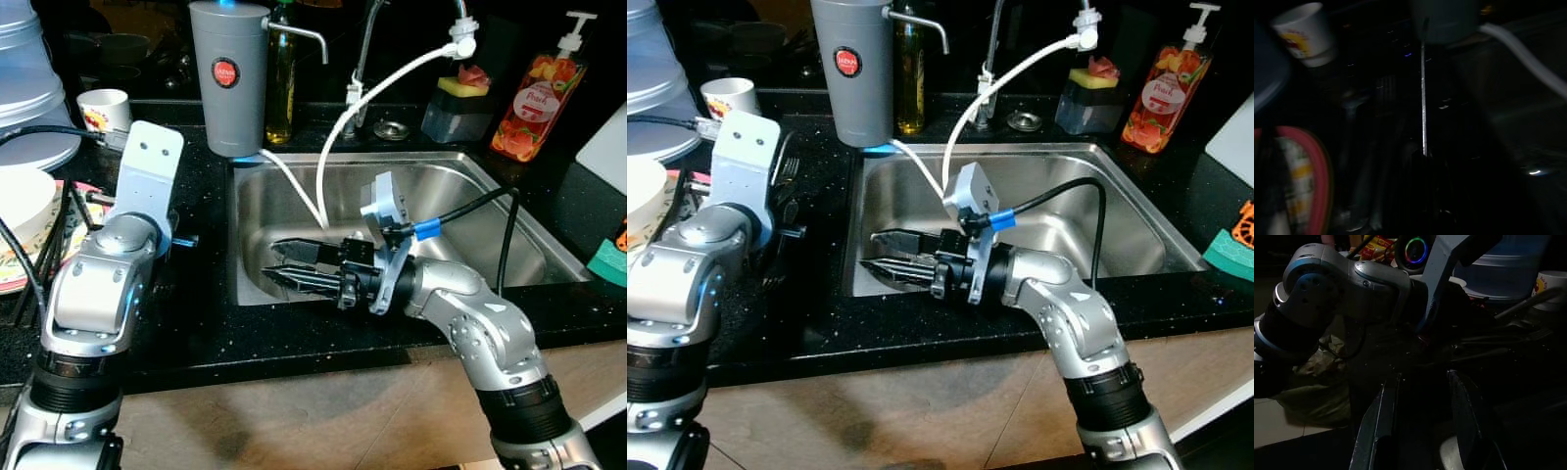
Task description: Kitchen organization
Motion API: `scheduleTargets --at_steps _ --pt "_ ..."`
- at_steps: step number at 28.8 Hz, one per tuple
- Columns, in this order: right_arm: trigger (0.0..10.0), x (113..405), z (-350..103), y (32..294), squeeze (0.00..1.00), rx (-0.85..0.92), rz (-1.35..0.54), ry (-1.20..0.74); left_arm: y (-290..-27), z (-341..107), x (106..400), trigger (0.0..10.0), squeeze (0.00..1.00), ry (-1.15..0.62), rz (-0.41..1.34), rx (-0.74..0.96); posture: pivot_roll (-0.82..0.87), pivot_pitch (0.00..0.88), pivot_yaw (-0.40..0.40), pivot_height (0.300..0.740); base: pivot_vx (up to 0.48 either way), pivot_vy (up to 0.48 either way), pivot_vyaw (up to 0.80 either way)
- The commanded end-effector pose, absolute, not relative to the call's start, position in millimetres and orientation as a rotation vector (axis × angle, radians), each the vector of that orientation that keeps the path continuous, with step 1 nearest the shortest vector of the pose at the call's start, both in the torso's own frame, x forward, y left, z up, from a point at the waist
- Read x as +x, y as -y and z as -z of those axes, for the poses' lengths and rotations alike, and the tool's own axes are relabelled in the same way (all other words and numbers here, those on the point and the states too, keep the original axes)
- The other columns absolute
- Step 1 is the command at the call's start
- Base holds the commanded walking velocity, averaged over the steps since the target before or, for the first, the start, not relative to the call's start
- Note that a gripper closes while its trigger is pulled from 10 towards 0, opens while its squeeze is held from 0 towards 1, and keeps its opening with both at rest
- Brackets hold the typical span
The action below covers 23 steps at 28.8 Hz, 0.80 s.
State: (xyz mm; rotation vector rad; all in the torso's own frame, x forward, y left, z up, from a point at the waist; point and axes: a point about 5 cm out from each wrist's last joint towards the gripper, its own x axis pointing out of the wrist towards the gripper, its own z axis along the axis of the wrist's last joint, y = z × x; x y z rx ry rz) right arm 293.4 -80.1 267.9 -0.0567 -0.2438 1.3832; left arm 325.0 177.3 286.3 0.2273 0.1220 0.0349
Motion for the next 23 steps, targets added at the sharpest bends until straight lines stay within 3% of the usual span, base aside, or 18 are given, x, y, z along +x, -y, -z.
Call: scheduleTargets --at_steps 1,8,11,16,22,23 --pt "10.0 291 -276 81 0.00 -0.049 -1.385 0.282 -170 -296 323 0.0 0.00 -0.059 0.018 0.199 -0.01 0.114 -0.024 0.740 0.000 0.000 0.00" --pt "10.0 300 -288 82 0.00 0.023 -1.280 0.346 -164 -321 322 0.0 0.00 0.118 0.068 0.025 -0.01 0.111 -0.026 0.740 0.000 0.000 0.00" --pt "10.0 314 -304 85 0.00 0.165 -1.127 0.393 -144 -338 317 0.0 0.00 0.229 0.303 -0.213 -0.01 0.109 -0.026 0.740 0.000 0.000 0.00" --pt "10.0 328 -313 89 0.00 0.338 -0.975 0.387 -116 -343 305 0.0 0.00 0.228 0.598 -0.415 -0.01 0.105 -0.023 0.740 0.000 0.000 0.00" --pt "10.0 339 -314 96 0.00 0.487 -0.828 0.385 -102 -330 297 0.0 0.00 0.176 0.782 -0.474 -0.01 0.104 -0.022 0.740 0.000 0.000 0.00" --pt "10.0 341 -315 97 0.13 0.528 -0.811 0.386 -99 -327 293 0.0 0.00 0.186 0.826 -0.494 -0.02 0.103 -0.021 0.740 0.000 0.000 0.00"
